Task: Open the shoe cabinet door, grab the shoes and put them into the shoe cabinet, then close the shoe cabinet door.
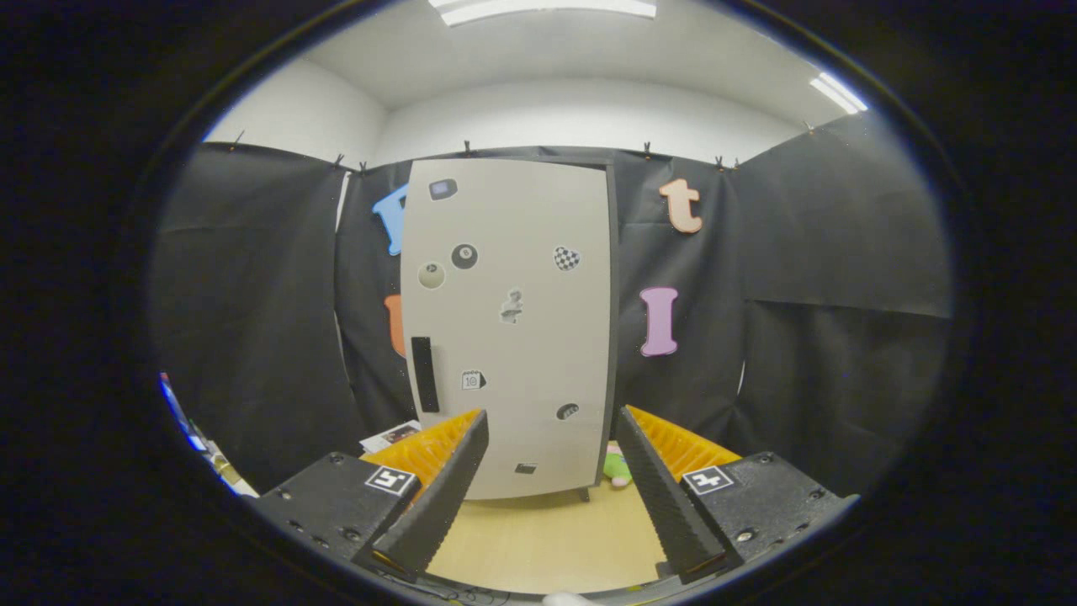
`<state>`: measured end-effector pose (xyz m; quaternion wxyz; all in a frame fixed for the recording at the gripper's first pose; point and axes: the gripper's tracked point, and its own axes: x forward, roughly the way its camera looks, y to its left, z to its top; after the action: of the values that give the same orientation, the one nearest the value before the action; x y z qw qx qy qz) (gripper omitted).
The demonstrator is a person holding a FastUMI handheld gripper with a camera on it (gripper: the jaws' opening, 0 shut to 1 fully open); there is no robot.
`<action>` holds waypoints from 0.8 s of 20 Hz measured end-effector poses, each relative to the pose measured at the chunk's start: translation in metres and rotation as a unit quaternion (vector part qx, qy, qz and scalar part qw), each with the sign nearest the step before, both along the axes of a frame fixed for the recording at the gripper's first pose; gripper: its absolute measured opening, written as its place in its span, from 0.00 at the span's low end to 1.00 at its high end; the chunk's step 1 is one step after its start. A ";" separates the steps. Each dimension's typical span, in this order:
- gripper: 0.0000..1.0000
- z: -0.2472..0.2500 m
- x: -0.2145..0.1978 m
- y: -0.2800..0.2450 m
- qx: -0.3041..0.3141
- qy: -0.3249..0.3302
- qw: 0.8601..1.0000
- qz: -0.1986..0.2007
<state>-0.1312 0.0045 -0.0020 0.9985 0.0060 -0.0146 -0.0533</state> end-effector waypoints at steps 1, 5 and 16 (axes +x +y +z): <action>1.00 0.001 0.000 -0.002 0.002 -0.001 1.000 -0.001; 1.00 0.004 -0.001 -0.005 0.003 -0.004 1.000 0.000; 1.00 -0.001 0.002 -0.005 -0.003 0.001 1.000 0.011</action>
<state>-0.1291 -0.0006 -0.0026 0.9990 0.0034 -0.0133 -0.0428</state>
